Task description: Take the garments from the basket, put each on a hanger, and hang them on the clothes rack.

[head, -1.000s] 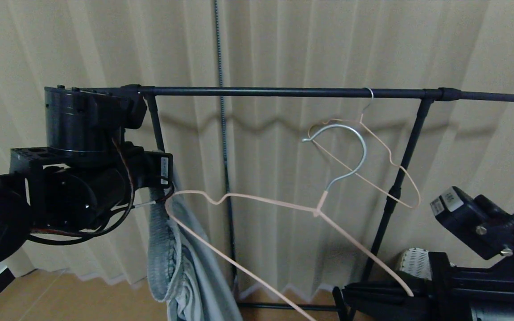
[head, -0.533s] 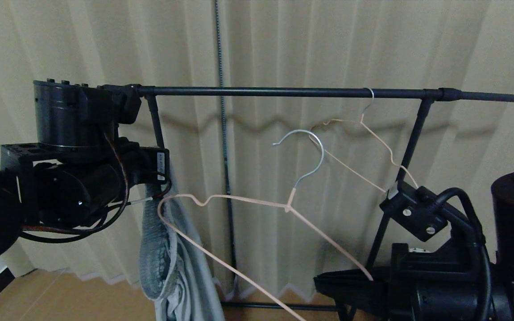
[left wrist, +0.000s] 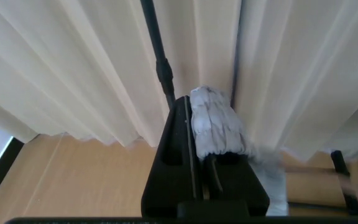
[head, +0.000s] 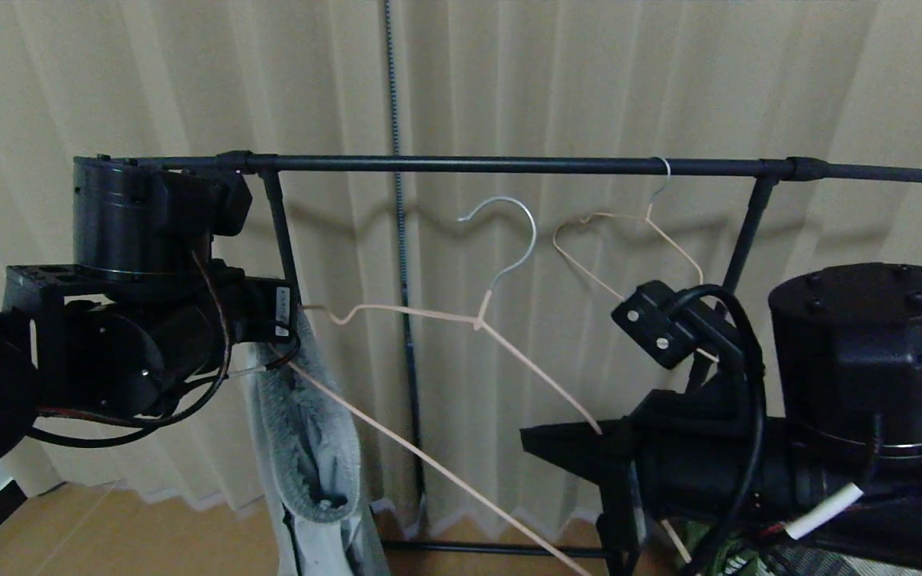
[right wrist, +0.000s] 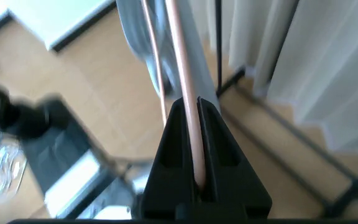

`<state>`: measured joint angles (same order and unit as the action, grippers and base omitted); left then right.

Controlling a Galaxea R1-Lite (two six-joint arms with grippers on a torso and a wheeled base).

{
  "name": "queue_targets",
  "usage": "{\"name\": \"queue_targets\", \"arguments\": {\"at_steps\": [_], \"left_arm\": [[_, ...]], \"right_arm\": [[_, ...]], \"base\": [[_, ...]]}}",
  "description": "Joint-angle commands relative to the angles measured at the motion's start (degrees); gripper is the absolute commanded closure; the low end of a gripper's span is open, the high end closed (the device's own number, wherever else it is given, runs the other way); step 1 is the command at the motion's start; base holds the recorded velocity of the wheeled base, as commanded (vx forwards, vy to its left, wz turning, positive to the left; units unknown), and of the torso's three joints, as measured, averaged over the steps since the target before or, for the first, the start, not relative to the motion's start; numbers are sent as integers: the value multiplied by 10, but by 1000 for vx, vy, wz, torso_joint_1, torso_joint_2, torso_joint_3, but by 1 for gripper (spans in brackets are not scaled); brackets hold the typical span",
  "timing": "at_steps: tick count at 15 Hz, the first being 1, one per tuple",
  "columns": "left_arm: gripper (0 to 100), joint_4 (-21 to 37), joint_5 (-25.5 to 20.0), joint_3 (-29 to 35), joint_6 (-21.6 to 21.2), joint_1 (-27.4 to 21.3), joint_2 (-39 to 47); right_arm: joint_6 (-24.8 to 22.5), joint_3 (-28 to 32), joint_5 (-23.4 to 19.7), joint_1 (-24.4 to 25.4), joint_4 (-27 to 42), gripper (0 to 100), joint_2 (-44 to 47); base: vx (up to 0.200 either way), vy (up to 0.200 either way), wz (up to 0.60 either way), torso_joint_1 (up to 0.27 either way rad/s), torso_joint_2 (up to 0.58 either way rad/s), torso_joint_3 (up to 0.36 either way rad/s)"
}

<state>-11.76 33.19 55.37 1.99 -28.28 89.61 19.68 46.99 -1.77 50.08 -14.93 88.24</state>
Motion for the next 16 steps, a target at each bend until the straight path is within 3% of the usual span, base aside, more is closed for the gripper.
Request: {"name": "queue_targets", "arguments": {"at_steps": [1,4,10,11,16], "left_arm": [[100,0,0,-1,0,0,-2],[100,1,1,-1,4,-2,-2],[100,2,2,-1,13,-5,-2],[100,4,3,-1,16,-8,-5],[100,44,3,-1,46,-29,-45]], "right_arm": [[12,11,17,0,-40,100,57],[17,39,38,0,-45,100,90],[19,55,40,16,-46,100,120],[27,64,59,18,-46,100,134],[42,107,82,25,-47,100,179]], "base": [[0,0,0,0,0,0],[0,0,0,0,0,0],[0,0,0,0,0,0],[0,0,0,0,0,0],[0,0,0,0,0,0]]}}
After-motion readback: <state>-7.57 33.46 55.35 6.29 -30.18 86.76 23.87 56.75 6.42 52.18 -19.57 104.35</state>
